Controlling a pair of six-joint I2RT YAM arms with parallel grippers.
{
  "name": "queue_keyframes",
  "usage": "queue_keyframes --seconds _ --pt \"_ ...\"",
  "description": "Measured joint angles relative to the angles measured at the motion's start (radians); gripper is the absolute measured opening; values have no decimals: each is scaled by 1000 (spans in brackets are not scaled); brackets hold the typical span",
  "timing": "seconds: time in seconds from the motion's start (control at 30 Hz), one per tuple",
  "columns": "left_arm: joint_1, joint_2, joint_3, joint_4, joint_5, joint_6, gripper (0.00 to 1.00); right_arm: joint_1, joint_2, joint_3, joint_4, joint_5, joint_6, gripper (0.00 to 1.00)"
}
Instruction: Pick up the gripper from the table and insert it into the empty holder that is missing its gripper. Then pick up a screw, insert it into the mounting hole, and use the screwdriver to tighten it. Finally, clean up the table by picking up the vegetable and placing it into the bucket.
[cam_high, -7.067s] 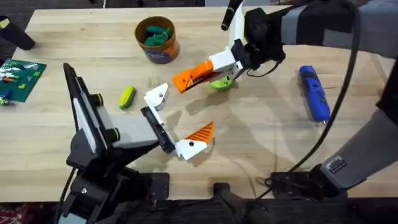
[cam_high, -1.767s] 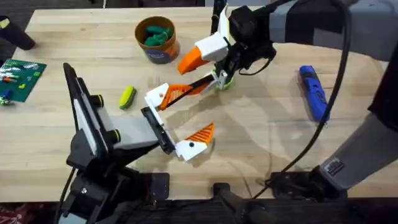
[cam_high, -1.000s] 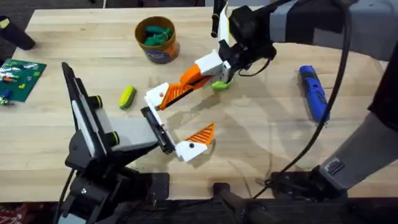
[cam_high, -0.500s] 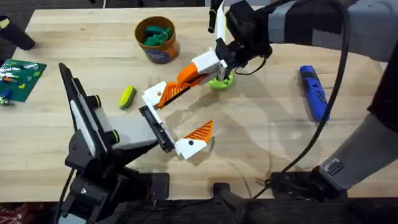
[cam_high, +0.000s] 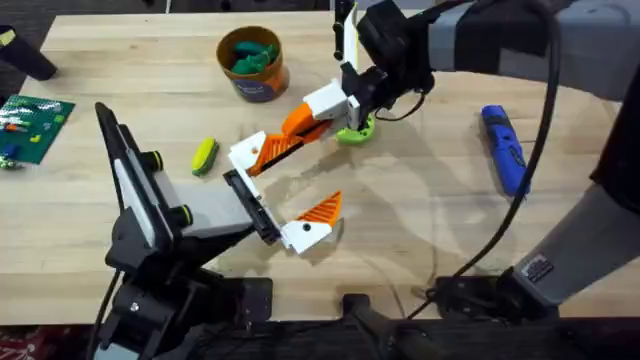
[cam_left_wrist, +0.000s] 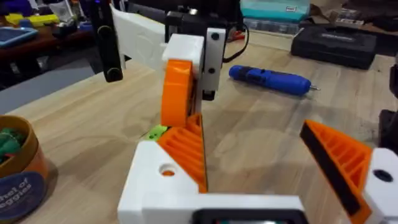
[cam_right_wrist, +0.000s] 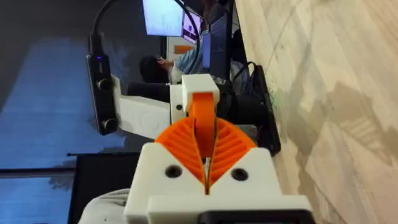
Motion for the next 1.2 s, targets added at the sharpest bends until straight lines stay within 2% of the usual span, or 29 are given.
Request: queue_keyframes --seconds 0.3,0.63,0.9,1.1,1.13,1.2 --pt "1 0 0 -1 -7 -10 988 5 0 0 3 11 11 15" --pt "5 0 0 -1 -34 -19 988 14 0 0 185 41 189 14" --pt "16 0 0 -2 -78 -31 986 43 0 1 208 67 256 14" --pt "16 0 0 -2 -84 -42 986 47 0 5 210 79 276 14" --pt "16 0 0 -2 -84 -42 986 47 0 5 210 79 280 29" --pt "15 0 0 -1 -75 -40 986 53 0 5 207 81 288 143"
